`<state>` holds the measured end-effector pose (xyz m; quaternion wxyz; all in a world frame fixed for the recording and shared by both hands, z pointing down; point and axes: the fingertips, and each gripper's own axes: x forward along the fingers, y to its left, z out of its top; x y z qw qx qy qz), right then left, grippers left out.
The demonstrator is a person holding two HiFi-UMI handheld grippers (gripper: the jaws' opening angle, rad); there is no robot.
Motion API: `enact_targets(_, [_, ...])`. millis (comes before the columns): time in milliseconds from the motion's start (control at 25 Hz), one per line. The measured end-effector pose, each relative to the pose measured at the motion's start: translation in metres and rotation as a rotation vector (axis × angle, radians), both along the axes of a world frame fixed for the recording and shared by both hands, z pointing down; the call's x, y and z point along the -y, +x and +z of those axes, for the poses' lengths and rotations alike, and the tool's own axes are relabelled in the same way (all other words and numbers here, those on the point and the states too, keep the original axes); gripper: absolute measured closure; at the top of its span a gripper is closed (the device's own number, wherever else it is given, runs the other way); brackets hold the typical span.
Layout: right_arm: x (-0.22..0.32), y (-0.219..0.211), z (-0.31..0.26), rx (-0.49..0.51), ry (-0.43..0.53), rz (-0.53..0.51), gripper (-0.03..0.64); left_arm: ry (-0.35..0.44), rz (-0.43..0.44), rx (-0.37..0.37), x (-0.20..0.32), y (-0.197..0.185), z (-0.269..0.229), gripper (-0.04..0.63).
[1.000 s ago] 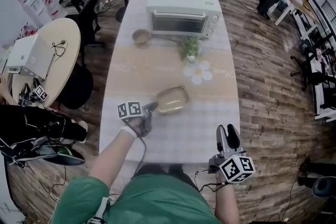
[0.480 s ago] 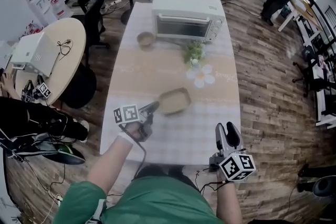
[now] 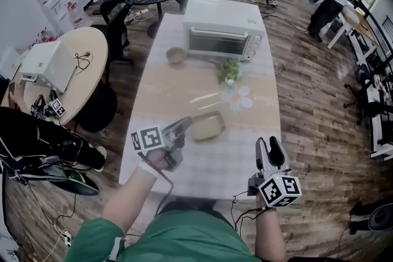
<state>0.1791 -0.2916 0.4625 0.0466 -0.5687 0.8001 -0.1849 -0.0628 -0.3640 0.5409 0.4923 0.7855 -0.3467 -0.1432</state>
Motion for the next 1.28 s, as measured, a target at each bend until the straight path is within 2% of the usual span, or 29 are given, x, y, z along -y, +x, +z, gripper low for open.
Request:
enact_targets(160, [0.012,-0.005,-0.023,-0.052,0.059,-0.008,0.422,0.068,-0.061,-0.005,0.008,-0.003,-0.044,0.551])
enact_targets(680, [0.015,-0.008,-0.095,-0.094,0.222,0.001,0.423,0.305,-0.169,0.112,-0.01,-0.017,-0.144,0.551])
enact_targets(840, [0.012,-0.013,-0.113,-0.117,0.27,-0.01,0.468,0.348,-0.197,0.093,-0.016,-0.02,-0.169,0.551])
enact_targets(1120, [0.012,-0.017,-0.136,-0.141,0.323,-0.006,0.469,0.398,-0.207,0.043,-0.021,-0.022,-0.198,0.551])
enact_targets(1280, [0.011,-0.018,-0.139,-0.16,0.316,-0.007,0.486,0.406,-0.212,0.03,-0.024,-0.024,-0.205,0.551])
